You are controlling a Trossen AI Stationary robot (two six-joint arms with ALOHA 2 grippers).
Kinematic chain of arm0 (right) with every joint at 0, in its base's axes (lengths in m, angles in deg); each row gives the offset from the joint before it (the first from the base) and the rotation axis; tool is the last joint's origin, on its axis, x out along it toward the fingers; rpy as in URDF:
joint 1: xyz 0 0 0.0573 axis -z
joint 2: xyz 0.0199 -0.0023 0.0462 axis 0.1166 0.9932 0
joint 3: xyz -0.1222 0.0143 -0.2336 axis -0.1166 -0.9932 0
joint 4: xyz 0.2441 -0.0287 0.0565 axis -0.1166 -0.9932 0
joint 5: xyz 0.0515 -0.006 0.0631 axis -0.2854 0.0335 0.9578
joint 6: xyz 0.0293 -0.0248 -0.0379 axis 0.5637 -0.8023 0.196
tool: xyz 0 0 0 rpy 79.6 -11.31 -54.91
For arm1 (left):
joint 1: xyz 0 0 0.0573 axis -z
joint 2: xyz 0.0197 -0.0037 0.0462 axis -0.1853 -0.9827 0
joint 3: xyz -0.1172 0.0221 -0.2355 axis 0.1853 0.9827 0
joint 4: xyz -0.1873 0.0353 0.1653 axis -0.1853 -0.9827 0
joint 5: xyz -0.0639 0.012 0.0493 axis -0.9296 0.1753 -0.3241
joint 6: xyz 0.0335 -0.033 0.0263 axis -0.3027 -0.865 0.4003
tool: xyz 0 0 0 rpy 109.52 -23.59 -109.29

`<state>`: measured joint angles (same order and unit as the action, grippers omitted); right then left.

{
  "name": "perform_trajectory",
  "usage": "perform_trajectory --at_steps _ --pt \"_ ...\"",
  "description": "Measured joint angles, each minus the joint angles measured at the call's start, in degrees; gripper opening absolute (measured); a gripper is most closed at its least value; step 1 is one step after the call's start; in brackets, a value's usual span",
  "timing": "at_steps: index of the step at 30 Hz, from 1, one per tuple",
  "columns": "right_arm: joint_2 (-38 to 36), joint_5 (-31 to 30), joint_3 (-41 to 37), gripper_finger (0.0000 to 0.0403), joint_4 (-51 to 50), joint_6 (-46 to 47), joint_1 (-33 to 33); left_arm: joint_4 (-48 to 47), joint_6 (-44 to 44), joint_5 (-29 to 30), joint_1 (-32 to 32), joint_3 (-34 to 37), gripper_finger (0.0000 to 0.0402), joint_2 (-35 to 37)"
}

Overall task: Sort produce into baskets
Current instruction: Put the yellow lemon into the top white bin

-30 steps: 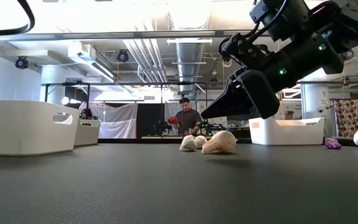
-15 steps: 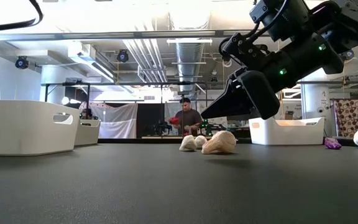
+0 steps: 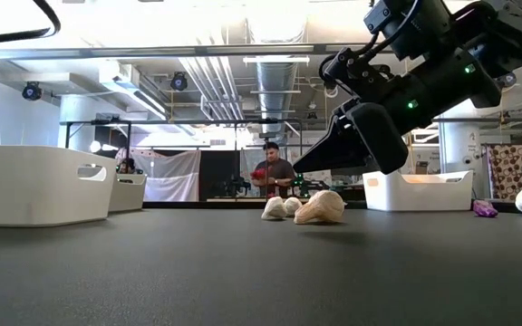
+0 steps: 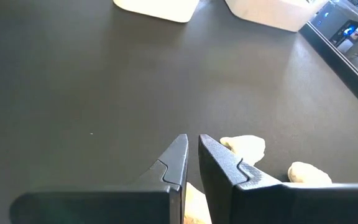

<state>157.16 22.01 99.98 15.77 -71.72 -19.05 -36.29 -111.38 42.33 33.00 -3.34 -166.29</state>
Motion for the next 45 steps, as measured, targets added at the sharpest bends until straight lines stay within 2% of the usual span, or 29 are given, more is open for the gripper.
perform_trajectory --at_steps 10,14,17,20,25,27,30,33,37,39,45 --pt "0.00 0.00 0.00 0.0031 0.00 0.39 0.00 -0.11 -0.38 13.29 -0.04 1.71 0.0323 0.04" --pt "0.00 0.00 0.00 0.0031 0.00 0.42 0.00 0.33 -0.97 12.57 -0.27 2.68 0.0320 0.07" --pt "0.00 0.00 0.00 0.0031 0.00 0.42 0.00 2.54 -0.55 8.72 -0.47 3.20 0.0308 0.07" --pt "0.00 -0.01 -0.19 0.0031 -0.02 0.43 0.00 3.22 -0.40 6.32 -0.55 3.30 0.0285 0.07" --pt "0.00 -0.02 -0.33 0.0031 -0.02 0.44 0.00 3.43 1.92 5.69 -2.16 3.23 0.0228 0.07" --pt "0.00 -0.02 -0.33 0.0031 -0.01 0.43 0.00 4.63 4.69 7.97 -3.65 2.65 0.0203 0.07" --pt "0.00 -0.01 -0.33 0.0031 -0.01 0.42 0.00 8.71 9.36 15.11 -6.67 1.18 0.0179 0.09" --pt "0.00 -0.02 -0.33 0.0031 0.00 0.42 0.00 12.68 15.21 24.91 -10.13 -0.32 0.0179 0.09" --pt "0.00 -0.02 -0.35 0.0031 -0.02 0.44 -0.04 20.12 27.63 38.30 -14.96 -1.57 0.0190 0.09" --pt "0.00 -0.03 -0.35 0.0031 -0.11 0.42 -0.29 24.98 34.80 40.51 -17.81 -1.51 0.0191 -0.59" --pt "-1.27 -0.10 -0.13 0.0031 -5.70 -0.08 -0.52 37.44 52.98 40.35 -24.37 -1.27 0.0191 -6.36"
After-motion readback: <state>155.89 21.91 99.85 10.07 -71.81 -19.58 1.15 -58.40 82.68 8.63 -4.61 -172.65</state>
